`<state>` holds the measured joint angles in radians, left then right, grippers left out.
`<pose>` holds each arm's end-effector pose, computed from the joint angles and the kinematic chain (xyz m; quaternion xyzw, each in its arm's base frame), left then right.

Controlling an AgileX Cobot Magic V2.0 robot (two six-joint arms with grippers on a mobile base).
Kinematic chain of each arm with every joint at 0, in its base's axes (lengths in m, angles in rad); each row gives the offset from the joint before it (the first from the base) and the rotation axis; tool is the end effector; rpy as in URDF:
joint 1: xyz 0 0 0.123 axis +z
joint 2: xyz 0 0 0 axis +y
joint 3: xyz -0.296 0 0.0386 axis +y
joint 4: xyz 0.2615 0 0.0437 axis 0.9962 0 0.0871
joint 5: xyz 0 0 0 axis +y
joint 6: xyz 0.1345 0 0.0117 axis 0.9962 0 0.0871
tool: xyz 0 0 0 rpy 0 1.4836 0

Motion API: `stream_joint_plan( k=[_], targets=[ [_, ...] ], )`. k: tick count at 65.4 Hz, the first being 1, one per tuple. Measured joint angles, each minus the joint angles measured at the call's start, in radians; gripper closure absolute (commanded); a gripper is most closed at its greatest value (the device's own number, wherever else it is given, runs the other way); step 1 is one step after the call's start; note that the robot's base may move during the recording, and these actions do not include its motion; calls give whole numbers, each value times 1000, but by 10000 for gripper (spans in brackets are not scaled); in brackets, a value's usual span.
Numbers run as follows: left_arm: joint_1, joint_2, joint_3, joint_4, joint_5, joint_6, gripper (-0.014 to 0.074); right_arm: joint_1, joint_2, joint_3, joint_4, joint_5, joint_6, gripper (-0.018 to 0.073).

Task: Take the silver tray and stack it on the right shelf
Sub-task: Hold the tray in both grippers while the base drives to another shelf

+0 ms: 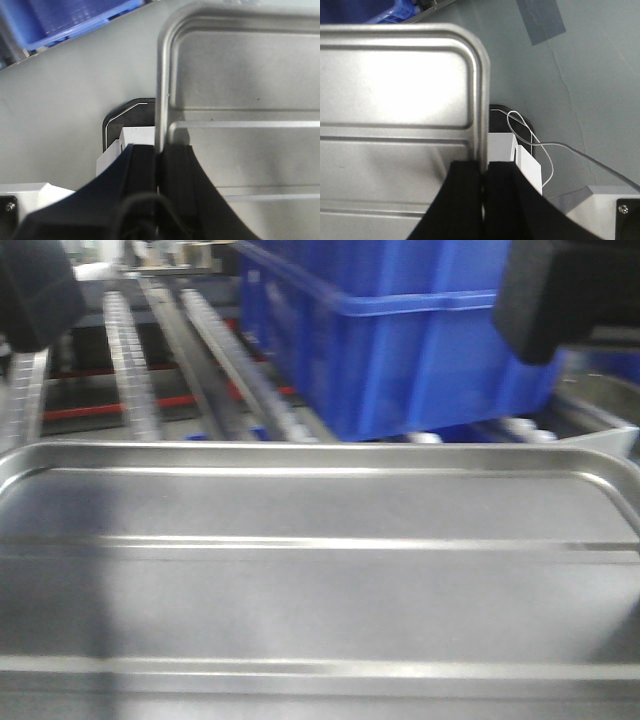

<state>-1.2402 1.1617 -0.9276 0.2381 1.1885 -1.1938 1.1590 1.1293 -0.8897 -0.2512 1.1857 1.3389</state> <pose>0.0975 -0.1929 0.2640 0.0539 0.9851 -0.0697 0.1479 0.1104 0.1749 0.2600 0.0554 0.9844 0.0711 0.1510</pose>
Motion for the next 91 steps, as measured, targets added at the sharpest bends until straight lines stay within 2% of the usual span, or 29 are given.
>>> stream_joint_plan(
  k=[91],
  targets=[
    [-2, 0, 0, 0, 0, 0, 687, 0, 0, 0, 0, 4, 0, 500]
  ],
)
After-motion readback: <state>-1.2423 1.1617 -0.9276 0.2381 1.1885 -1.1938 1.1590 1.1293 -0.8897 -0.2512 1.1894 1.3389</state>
